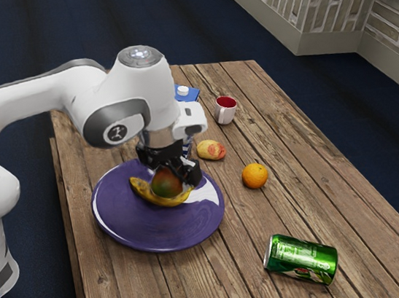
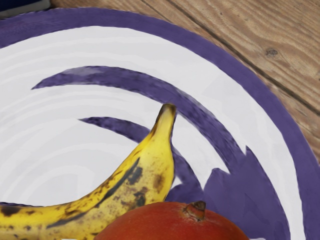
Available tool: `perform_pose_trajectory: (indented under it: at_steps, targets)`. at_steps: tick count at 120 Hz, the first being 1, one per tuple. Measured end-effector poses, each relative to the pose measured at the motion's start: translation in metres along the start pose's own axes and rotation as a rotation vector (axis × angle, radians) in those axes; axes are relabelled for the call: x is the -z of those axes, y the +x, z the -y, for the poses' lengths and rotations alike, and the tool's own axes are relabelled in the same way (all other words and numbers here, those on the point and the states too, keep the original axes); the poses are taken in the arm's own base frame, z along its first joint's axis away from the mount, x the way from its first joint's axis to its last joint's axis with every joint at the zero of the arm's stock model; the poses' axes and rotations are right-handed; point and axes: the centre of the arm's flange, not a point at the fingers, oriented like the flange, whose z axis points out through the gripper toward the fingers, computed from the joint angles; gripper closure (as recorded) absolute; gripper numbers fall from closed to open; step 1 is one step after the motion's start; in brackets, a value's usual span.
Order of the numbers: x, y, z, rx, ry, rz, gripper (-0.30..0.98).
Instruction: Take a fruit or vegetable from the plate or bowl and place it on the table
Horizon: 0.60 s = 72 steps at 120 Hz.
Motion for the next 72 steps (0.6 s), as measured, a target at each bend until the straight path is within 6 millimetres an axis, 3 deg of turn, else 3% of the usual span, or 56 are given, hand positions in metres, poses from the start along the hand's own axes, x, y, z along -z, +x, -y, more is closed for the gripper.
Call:
perform_pose_trajectory:
  at_steps: [14,29,42,60,72]
  targets:
    - [0.020,0.035,-0.031,-0.039,0.002,-0.019,0.27]
    - [0.017,0.072,-0.069,-0.092,0.022,-0.003,0.28]
    - [-0.001,0.106,-0.107,-0.145,0.037,0.024,0.28]
    - [-0.039,0.157,-0.142,-0.197,0.043,0.069,0.28]
    - [-0.066,0.176,-0.168,-0.243,0.032,0.100,0.28]
